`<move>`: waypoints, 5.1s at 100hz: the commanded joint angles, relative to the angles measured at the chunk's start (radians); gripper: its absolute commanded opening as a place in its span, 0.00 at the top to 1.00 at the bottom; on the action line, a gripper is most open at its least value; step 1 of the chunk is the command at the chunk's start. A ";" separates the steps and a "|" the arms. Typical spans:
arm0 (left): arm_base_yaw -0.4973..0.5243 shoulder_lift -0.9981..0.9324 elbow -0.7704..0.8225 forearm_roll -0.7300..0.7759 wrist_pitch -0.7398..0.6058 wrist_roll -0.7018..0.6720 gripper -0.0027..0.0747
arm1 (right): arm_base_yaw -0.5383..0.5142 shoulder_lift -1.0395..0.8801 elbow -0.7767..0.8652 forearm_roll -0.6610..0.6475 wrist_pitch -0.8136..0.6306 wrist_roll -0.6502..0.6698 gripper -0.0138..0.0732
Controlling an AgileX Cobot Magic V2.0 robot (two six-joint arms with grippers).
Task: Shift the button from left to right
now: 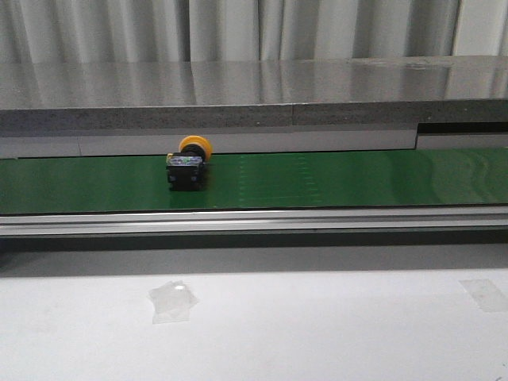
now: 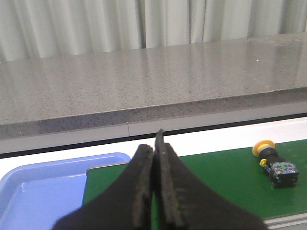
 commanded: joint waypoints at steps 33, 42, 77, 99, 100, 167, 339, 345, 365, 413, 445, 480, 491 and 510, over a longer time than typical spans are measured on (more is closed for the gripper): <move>-0.006 0.003 -0.027 -0.015 -0.079 -0.003 0.99 | 0.000 0.445 -0.342 -0.004 0.255 -0.024 0.92; -0.006 0.003 -0.027 -0.015 -0.079 -0.003 0.99 | 0.000 0.498 -0.360 -0.004 0.263 -0.024 0.92; -0.006 0.003 -0.027 -0.015 -0.079 -0.003 0.99 | 0.000 0.567 -0.361 0.006 0.297 -0.024 0.91; -0.006 0.003 -0.027 -0.015 -0.079 -0.003 0.99 | 0.000 0.567 -0.361 0.017 0.322 -0.024 0.46; -0.006 0.003 -0.027 -0.015 -0.079 -0.003 0.99 | 0.000 0.567 -0.361 0.017 0.322 -0.024 0.44; -0.006 0.003 -0.027 -0.015 -0.079 -0.003 0.99 | 0.000 0.700 -0.432 0.128 0.287 -0.131 0.10; -0.006 0.003 -0.027 -0.015 -0.077 -0.003 0.99 | 0.127 1.434 -0.891 0.064 0.259 -0.283 0.57; -0.006 0.003 -0.027 -0.015 -0.077 -0.003 0.99 | 0.127 1.434 -0.900 0.064 0.282 -0.283 0.66; -0.006 0.003 -0.027 -0.015 -0.077 -0.003 0.99 | 0.100 1.432 -0.982 0.041 0.390 -0.283 0.68; -0.006 0.003 -0.027 -0.015 -0.077 -0.003 0.99 | -0.233 1.362 -1.037 0.007 0.417 -0.299 0.68; -0.006 0.003 -0.027 -0.015 -0.077 -0.003 0.99 | -0.424 1.371 -1.037 0.007 0.383 -0.299 0.68; -0.006 0.003 -0.027 -0.015 -0.077 -0.003 0.99 | -0.501 1.438 -1.036 -0.002 0.360 -0.390 0.68; -0.006 0.003 -0.027 -0.015 -0.076 -0.003 0.99 | -0.501 1.459 -1.036 -0.018 0.347 -0.459 0.68; -0.006 0.003 -0.027 -0.015 -0.076 -0.003 0.99 | -0.501 1.482 -1.036 -0.053 0.323 -0.493 0.68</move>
